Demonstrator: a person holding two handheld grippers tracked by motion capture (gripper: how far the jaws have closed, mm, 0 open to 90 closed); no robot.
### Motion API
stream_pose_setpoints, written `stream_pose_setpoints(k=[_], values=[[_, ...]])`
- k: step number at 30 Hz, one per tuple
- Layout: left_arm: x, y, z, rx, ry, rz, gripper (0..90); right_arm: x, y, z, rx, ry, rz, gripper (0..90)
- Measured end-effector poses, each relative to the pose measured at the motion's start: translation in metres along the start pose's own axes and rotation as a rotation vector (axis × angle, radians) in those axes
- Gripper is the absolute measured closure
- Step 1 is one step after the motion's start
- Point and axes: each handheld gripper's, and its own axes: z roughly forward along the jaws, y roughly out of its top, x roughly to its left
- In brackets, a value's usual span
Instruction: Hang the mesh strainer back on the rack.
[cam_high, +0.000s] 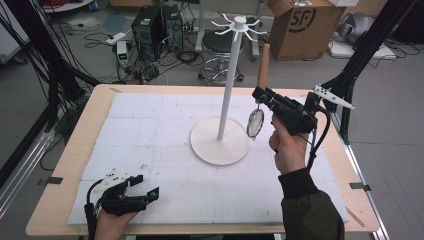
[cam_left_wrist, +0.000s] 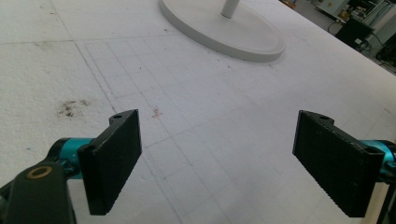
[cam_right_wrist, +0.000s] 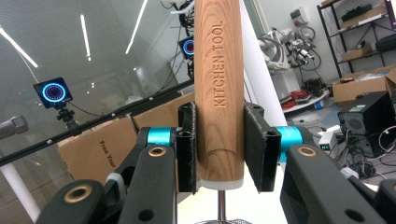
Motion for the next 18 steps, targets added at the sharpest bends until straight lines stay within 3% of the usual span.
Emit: stream_pose_setpoints(k=[12, 18], values=[[0.0, 0.0, -0.001, -0.001, -0.001, -0.002, 16.0, 0.011, 0.013, 0.011, 0.001, -0.014, -0.04, 68.6], [0.0, 0.0, -0.001, -0.003, -0.002, -0.004, 16.0, 0.012, 0.013, 0.015, -0.001, -0.013, -0.032, 68.6]])
